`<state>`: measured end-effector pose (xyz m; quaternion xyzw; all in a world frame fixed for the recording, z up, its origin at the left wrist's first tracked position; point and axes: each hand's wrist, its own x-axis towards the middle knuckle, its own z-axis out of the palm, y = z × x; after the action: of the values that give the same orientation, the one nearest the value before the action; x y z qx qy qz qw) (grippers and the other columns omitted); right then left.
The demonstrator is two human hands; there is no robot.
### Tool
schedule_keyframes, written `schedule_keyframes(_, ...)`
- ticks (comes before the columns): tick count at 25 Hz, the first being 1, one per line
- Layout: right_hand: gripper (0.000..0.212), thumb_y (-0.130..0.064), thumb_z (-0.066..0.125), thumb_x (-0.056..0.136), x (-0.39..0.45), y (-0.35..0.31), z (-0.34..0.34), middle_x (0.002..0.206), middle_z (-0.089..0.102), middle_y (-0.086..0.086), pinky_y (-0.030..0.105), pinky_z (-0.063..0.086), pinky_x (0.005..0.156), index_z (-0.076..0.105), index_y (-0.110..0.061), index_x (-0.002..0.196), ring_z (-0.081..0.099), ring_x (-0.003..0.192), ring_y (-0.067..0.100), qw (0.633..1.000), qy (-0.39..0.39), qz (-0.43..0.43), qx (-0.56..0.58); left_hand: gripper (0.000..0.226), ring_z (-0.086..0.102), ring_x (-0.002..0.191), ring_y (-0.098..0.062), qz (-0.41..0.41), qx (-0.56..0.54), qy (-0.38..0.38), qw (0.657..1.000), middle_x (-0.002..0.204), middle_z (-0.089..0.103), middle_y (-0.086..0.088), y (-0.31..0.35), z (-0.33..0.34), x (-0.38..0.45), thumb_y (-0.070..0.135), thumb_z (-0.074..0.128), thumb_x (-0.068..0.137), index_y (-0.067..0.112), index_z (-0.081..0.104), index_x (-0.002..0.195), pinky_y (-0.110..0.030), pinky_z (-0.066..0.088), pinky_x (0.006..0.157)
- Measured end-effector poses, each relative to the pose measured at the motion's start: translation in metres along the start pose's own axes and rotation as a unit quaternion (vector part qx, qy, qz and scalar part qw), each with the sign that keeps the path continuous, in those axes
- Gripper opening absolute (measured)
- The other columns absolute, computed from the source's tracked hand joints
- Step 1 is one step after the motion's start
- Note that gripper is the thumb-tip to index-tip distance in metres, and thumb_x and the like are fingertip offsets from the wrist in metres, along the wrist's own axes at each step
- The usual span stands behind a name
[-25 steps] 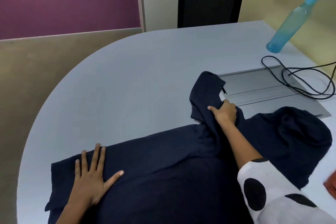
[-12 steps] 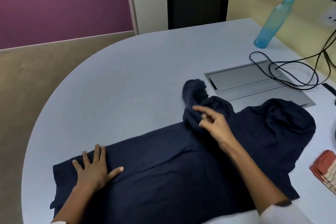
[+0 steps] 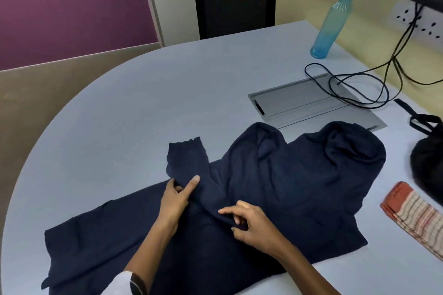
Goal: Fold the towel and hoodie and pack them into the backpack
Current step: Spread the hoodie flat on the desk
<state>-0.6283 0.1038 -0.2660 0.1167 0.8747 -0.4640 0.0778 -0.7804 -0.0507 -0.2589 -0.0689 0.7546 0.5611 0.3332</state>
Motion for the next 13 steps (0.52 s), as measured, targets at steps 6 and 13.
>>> schedule_keyframes(6, 0.021, -0.014, 0.070, 0.084, 0.005, -0.006, -0.006, 0.093, 0.060, -0.007, 0.011, 0.046, 0.072, 0.072, -0.025, 0.102, 0.060, 0.085, 0.007, 0.990, 0.099, 0.037, 0.091, 0.049, 0.065, 0.095, -0.019, -0.023, -0.121, 0.043, 0.991, 0.113, 0.066, -0.005, 0.012, 0.009, 0.011, 0.006, 0.067, 0.085, 0.011, 0.048, 0.129, -0.035, 0.054, 0.082)
schedule_keyframes(13, 0.013, -0.025, 0.064, 0.090, 0.044, -0.042, -0.007, 0.084, 0.071, -0.004, 0.028, 0.055, 0.080, 0.074, -0.023, 0.082, 0.067, 0.081, 0.011, 0.958, 0.193, 0.099, 0.189, 0.025, 0.063, 0.090, -0.021, -0.105, -0.291, -0.010, 0.951, 0.101, 0.069, -0.006, -0.031, -0.013, -0.053, -0.001, 0.048, 0.086, 0.013, 0.063, 0.100, -0.036, 0.050, 0.076)
